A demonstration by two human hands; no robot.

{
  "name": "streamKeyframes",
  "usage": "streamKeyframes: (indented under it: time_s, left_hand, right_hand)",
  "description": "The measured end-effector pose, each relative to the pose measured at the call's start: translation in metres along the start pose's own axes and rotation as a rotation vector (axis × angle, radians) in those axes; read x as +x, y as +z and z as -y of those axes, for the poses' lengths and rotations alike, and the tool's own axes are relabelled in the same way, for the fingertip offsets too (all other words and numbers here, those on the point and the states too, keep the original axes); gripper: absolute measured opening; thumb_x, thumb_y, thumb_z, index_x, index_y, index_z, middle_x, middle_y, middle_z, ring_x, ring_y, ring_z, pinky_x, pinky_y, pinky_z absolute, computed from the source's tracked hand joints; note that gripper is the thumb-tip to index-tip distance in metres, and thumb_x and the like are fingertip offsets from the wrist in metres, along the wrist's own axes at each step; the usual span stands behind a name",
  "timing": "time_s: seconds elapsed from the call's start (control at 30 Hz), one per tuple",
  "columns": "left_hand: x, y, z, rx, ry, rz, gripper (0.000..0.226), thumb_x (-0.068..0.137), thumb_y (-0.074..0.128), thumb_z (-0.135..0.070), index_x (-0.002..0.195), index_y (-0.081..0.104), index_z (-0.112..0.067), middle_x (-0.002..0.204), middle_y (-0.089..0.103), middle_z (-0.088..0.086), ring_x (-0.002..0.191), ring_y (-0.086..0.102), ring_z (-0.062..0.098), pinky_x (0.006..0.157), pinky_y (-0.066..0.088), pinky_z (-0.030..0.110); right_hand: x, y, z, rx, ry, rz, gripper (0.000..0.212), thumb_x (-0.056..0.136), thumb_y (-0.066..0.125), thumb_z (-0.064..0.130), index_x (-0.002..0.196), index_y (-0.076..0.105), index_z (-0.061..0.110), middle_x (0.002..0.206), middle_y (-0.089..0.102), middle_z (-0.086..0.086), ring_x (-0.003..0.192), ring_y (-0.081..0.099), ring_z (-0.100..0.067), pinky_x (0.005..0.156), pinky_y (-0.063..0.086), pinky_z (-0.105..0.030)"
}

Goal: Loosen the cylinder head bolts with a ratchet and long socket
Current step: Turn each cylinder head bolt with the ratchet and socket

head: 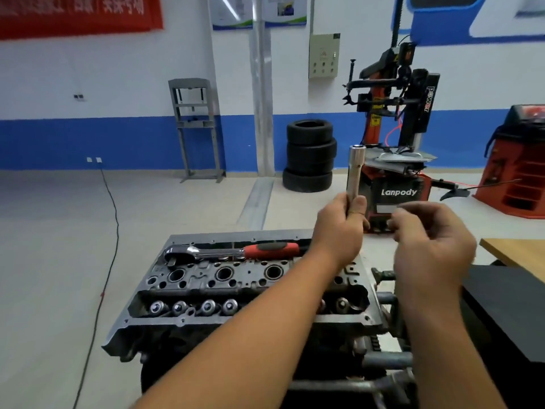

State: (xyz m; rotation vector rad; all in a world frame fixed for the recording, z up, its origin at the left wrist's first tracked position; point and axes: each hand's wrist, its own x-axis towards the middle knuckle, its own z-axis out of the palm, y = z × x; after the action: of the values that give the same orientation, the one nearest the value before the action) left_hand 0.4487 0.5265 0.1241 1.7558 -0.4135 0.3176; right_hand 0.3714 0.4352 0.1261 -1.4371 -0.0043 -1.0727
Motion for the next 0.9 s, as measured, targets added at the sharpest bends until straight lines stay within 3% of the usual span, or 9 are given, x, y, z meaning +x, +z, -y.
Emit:
streamKeyframes:
  time_s: [0.13, 0.27, 0.37, 0.47, 0.5, 0.6, 0.7, 0.77, 0.9]
  left_hand:
    - [0.018, -0.025, -0.005, 0.164, 0.033, 0.229, 0.025, 0.107, 0.057, -0.034, 0.087, 0.066, -0.022, 0.091, 0.076, 0.012, 0.092, 0.074, 0.029, 0.086, 0.06, 0.052]
    - [0.034, -0.053, -0.004, 0.156, 0.191, 0.48, 0.017, 0.105, 0.064, -0.017, 0.098, 0.074, -0.005, 0.089, 0.072, 0.016, 0.078, 0.067, 0.017, 0.066, 0.052, 0.02]
    - [0.034, -0.054, 0.006, 0.069, 0.263, 0.398, 0.014, 0.103, 0.063, -0.009, 0.1, 0.073, 0.001, 0.085, 0.072, 0.017, 0.076, 0.069, 0.02, 0.064, 0.053, 0.019]
    - [0.035, -0.057, 0.016, 0.041, 0.319, 0.369, 0.016, 0.1, 0.067, -0.008, 0.103, 0.075, 0.006, 0.091, 0.073, 0.029, 0.087, 0.071, 0.046, 0.081, 0.06, 0.057]
    - [0.034, -0.058, 0.017, 0.024, 0.328, 0.378, 0.016, 0.1, 0.066, -0.006, 0.105, 0.075, 0.006, 0.093, 0.073, 0.031, 0.087, 0.071, 0.048, 0.083, 0.059, 0.059]
    - [0.035, -0.06, 0.019, 0.006, 0.359, 0.419, 0.015, 0.101, 0.063, -0.003, 0.102, 0.073, 0.008, 0.083, 0.072, 0.023, 0.074, 0.069, 0.029, 0.069, 0.058, 0.039]
    - [0.034, -0.06, 0.022, -0.009, 0.328, 0.519, 0.017, 0.107, 0.056, -0.005, 0.1, 0.071, -0.007, 0.075, 0.071, -0.004, 0.064, 0.062, 0.007, 0.058, 0.046, 0.021]
    - [0.034, -0.059, 0.022, -0.033, 0.279, 0.585, 0.024, 0.109, 0.049, -0.002, 0.1, 0.069, -0.014, 0.075, 0.065, -0.004, 0.061, 0.055, 0.006, 0.058, 0.041, 0.022]
    - [0.034, -0.062, 0.024, -0.086, 0.289, 0.568, 0.02, 0.105, 0.055, 0.0, 0.096, 0.069, -0.009, 0.081, 0.058, 0.019, 0.065, 0.047, 0.023, 0.057, 0.035, 0.03]
  right_hand:
    - [0.004, -0.009, -0.05, -0.12, 0.27, 0.186, 0.02, 0.093, 0.072, 0.019, 0.081, 0.077, 0.034, 0.083, 0.076, 0.008, 0.084, 0.073, -0.014, 0.07, 0.054, -0.031]
    - [0.01, 0.013, -0.053, -0.124, 0.195, 0.277, 0.01, 0.089, 0.074, 0.034, 0.08, 0.077, 0.035, 0.081, 0.076, 0.005, 0.085, 0.074, -0.022, 0.075, 0.06, -0.044]
    - [0.033, 0.019, -0.031, 0.03, 0.063, 0.226, 0.017, 0.083, 0.073, 0.045, 0.085, 0.076, 0.029, 0.086, 0.077, 0.0, 0.086, 0.074, -0.028, 0.079, 0.061, -0.057]
    - [0.033, 0.03, -0.019, 0.105, -0.118, 0.216, 0.011, 0.088, 0.08, 0.037, 0.087, 0.076, 0.027, 0.083, 0.077, 0.006, 0.079, 0.076, -0.015, 0.074, 0.064, -0.042]
    - [0.028, 0.036, -0.019, 0.094, -0.153, 0.208, 0.01, 0.088, 0.081, 0.033, 0.086, 0.076, 0.025, 0.081, 0.077, 0.005, 0.076, 0.076, -0.015, 0.071, 0.064, -0.038]
    - [0.026, 0.045, -0.026, 0.099, -0.157, 0.102, 0.015, 0.083, 0.088, 0.027, 0.086, 0.074, 0.024, 0.079, 0.076, 0.004, 0.072, 0.075, -0.013, 0.067, 0.062, -0.032]
    - [0.034, 0.042, -0.032, 0.134, -0.104, 0.062, 0.022, 0.076, 0.092, 0.029, 0.088, 0.075, 0.022, 0.08, 0.077, 0.002, 0.072, 0.075, -0.015, 0.066, 0.063, -0.035]
    - [0.035, 0.04, -0.034, 0.121, -0.087, 0.156, 0.019, 0.075, 0.093, 0.024, 0.079, 0.075, 0.022, 0.074, 0.077, 0.003, 0.067, 0.075, -0.015, 0.061, 0.063, -0.035]
    - [0.033, 0.043, -0.033, 0.128, -0.096, 0.318, 0.01, 0.082, 0.087, 0.014, 0.082, 0.076, 0.012, 0.072, 0.076, -0.001, 0.062, 0.074, -0.013, 0.053, 0.058, -0.024]
